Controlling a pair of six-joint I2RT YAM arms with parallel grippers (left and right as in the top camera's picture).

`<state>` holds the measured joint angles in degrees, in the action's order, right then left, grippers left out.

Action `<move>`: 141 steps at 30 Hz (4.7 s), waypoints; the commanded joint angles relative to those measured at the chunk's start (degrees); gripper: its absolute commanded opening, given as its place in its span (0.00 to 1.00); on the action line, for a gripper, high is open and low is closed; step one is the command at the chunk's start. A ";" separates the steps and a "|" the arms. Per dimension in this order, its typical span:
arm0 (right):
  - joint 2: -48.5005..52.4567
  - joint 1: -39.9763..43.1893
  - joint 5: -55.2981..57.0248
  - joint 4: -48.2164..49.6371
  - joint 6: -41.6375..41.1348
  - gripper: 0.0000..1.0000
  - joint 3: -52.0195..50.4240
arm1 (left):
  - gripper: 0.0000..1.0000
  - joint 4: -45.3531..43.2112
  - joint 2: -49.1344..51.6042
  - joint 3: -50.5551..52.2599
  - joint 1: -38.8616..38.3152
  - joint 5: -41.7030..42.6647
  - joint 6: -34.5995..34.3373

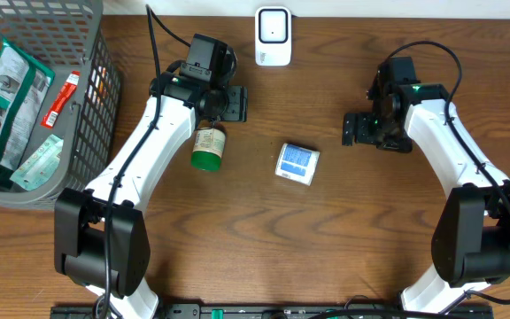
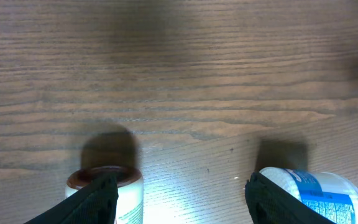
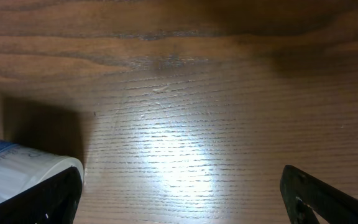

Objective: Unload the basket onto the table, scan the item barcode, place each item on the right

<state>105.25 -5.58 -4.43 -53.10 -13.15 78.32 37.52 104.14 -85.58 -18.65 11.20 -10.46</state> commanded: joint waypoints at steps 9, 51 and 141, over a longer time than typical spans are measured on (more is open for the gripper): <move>-0.76 -0.09 0.52 -0.07 0.11 0.99 0.66 | 0.68 0.35 -0.04 -1.11 0.11 -0.79 0.76; -0.76 -0.09 0.52 -0.07 0.13 0.99 0.66 | 0.68 0.37 -0.04 -1.11 0.11 -0.79 0.76; -0.76 -0.09 0.52 -0.07 0.11 0.99 0.66 | 0.81 18.58 -5.51 -30.42 13.66 -2.95 5.66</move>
<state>105.25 -5.58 -4.40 -53.12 -13.15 78.32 55.57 102.24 -110.65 -8.38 9.85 -7.42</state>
